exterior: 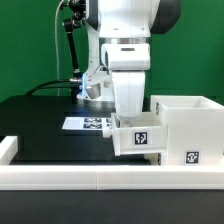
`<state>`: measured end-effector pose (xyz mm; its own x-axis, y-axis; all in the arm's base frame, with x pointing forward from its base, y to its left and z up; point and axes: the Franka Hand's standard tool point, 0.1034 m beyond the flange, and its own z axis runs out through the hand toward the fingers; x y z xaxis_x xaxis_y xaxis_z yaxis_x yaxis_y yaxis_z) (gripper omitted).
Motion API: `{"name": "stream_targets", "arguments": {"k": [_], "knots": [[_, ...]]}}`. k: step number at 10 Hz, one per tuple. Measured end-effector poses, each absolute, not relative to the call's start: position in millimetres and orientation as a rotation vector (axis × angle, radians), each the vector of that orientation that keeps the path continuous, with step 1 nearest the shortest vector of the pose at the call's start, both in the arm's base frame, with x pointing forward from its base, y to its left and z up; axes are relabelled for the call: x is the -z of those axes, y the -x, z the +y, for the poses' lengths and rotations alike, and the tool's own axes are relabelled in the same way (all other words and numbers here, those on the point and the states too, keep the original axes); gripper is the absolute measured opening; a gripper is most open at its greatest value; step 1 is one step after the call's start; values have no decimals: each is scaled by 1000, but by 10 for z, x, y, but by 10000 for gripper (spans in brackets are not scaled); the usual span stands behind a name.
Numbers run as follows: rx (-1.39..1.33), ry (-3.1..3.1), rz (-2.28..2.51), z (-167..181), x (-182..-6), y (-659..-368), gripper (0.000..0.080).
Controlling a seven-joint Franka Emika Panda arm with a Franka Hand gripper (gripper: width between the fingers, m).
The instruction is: Assemble drawer
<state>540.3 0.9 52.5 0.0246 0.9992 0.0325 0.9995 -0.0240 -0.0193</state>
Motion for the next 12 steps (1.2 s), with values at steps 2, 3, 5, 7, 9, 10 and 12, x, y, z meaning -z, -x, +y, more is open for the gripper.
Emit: {"name": "stream_targets", "arguments": {"k": [2,3,5,7,9,10,12], "knots": [[16,2213,-2179,58,-526,-5405,42],[17,2212,-2180,72,-529,-5409,42],[18,2216,-2178,85,-531,-5413,42],[20,2233,-2161,104,-535,-5428,42],[22,2237,-2157,95,-536,-5431,42],[22,2237,-2157,94,-535,-5430,42],[22,2238,-2156,94,-536,-5430,255]]}}
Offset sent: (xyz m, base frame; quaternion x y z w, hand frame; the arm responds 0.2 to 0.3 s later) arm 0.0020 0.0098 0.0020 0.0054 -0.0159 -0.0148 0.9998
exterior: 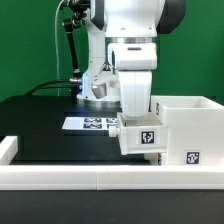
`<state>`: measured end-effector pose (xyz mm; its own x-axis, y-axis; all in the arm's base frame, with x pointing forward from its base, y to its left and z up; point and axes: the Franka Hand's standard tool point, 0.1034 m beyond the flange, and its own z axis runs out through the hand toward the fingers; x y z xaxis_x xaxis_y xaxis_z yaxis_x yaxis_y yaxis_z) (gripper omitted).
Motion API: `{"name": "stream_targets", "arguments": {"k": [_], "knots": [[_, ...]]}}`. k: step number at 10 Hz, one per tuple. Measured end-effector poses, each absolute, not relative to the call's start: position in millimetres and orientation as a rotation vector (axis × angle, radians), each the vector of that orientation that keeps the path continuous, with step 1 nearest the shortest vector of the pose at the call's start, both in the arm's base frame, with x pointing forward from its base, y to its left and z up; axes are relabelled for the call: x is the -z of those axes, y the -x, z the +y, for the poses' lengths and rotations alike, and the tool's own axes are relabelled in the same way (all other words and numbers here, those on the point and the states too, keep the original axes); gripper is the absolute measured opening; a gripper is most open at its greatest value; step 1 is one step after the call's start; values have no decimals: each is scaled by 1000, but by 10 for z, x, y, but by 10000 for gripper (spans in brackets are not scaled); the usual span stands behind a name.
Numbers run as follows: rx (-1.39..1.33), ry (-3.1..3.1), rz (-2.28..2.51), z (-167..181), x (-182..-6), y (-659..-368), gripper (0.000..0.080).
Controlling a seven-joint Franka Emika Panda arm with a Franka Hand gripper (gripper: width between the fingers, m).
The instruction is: Assemble drawer
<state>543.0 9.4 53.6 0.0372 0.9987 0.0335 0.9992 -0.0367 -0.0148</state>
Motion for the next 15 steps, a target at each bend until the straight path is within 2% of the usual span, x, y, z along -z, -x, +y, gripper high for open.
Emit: {"name": "stream_targets", "arguments": {"k": [1,2,3,4,5,8,9,11,14,15], "knots": [[23,2239,-2157,99,-545,-5435,255],[23,2240,-2155,109,-559,-5437,454],[13,2249,-2143,117,-598,-5436,578],[10,2257,-2141,133,-680,-5450,578],[10,2267,-2144,131,-789,-5474,636],[-11,2283,-2155,-69,-1048,-5566,648],[-9,2276,-2168,-192,-1052,-5588,648],[-9,2225,-2206,-487,-955,-5680,648],[3,2200,-2217,-488,-920,-5663,648],[38,2164,-2204,-548,-811,-5635,648]]}}
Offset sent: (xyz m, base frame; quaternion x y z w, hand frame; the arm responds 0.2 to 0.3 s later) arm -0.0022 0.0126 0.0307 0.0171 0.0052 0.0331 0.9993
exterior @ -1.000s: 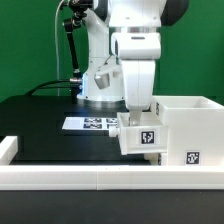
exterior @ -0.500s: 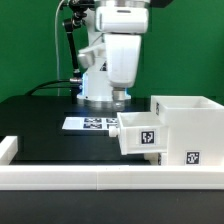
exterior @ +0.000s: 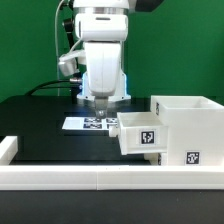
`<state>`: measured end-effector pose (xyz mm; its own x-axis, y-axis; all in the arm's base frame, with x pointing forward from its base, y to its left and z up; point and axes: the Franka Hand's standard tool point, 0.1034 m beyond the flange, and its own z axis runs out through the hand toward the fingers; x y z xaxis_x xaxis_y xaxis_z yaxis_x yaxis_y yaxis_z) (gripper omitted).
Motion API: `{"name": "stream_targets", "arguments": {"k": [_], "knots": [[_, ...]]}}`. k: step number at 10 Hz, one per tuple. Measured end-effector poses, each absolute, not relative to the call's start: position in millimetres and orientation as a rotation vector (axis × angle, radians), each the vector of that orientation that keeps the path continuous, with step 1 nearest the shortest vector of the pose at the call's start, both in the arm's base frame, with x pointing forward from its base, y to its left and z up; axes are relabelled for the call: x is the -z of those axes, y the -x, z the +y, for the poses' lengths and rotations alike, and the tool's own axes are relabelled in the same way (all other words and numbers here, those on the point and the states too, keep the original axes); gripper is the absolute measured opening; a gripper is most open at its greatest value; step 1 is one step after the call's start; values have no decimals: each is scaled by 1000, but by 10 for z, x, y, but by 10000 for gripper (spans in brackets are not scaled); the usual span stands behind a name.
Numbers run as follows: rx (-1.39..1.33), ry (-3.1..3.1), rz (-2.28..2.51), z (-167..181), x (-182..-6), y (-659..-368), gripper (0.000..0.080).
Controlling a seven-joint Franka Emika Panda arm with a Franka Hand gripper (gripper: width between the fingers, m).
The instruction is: Assemble drawer
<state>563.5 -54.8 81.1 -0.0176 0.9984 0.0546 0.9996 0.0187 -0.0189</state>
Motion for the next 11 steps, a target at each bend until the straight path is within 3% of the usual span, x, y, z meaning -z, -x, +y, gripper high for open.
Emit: {"name": "stream_targets", "arguments": {"k": [4,6,11], "knots": [[207,2075,-2096,-593,-603,-5777,648],[212,2080,-2070,-439,-533,-5803,648],[152,2113,-2040,-208,-516,-5805,648]]}}
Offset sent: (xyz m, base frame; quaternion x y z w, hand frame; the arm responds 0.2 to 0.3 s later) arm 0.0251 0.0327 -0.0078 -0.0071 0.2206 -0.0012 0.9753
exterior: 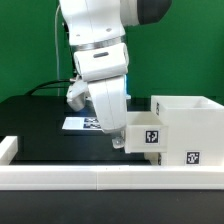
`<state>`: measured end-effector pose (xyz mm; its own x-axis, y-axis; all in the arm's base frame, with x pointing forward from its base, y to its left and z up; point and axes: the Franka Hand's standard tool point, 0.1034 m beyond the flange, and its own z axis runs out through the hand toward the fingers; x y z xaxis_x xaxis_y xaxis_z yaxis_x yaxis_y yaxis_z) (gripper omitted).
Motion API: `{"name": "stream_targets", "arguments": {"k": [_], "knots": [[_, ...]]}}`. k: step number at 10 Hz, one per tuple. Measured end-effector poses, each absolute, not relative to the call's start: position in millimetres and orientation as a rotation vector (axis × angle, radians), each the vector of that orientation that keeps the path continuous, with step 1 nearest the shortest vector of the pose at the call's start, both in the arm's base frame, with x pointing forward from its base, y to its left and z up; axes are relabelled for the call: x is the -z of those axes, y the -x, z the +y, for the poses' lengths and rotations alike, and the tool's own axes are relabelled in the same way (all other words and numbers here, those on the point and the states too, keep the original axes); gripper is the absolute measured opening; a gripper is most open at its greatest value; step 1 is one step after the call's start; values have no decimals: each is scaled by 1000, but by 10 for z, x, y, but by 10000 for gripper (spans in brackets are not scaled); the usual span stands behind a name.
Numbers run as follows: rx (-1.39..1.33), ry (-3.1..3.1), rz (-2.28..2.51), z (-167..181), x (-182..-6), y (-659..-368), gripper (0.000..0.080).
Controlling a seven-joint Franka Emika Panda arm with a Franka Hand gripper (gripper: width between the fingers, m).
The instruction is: Assemble drawer
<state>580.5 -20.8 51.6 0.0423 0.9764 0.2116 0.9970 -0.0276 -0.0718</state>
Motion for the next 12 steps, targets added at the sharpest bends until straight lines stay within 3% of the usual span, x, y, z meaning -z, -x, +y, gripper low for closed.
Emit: {"name": "stream_targets", "arguments": {"k": [4,12], "knots": [[160,2105,-2051,-151,-520,-5814,648],[156,2080,-2080,355,-508,-5805,648]]}}
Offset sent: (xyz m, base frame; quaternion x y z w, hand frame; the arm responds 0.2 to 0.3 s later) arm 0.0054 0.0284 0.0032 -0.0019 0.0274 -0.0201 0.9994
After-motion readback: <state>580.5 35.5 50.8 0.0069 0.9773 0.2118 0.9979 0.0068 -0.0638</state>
